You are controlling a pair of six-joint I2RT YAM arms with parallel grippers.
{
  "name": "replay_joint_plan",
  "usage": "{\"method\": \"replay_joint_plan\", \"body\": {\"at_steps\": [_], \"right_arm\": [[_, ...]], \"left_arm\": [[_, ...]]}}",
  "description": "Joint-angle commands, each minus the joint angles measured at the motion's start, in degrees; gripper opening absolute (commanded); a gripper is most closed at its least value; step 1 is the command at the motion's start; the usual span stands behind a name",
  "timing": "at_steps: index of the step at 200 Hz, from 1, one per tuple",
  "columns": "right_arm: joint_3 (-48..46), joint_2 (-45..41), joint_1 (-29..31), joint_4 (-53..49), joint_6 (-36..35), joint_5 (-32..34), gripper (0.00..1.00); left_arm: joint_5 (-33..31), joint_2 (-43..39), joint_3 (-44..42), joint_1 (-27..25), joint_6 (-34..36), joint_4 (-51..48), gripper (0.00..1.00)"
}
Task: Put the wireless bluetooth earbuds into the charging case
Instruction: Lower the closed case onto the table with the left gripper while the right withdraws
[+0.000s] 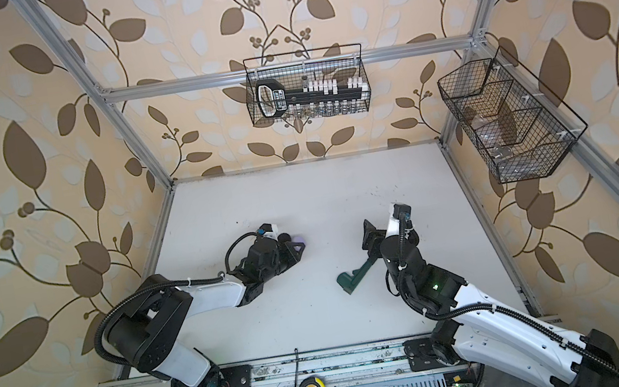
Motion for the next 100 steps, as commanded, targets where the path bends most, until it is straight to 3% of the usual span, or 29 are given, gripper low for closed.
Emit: {"method": "replay_joint_plan", "body": {"at_steps": [1,45,100], "right_arm": [[1.81,0.09,-0.23,-1.0,0.97,-0.53,0.77],[2.07,-0.71,-0.4,-2.62,1.08,-0.1,0.78],[2.1,-1.32,-0.58,-3.03,1.01,0.18,0.8]], "left_arm": [[-3.75,3.6,2.92,-1.27,-2.61,4.72,0.0],[-5.68,9.52,4.5,-1.28,-3.59,7.77,0.0],[-3.27,14.52,6.28,-1.36,-4.94,11.22,0.0]]}}
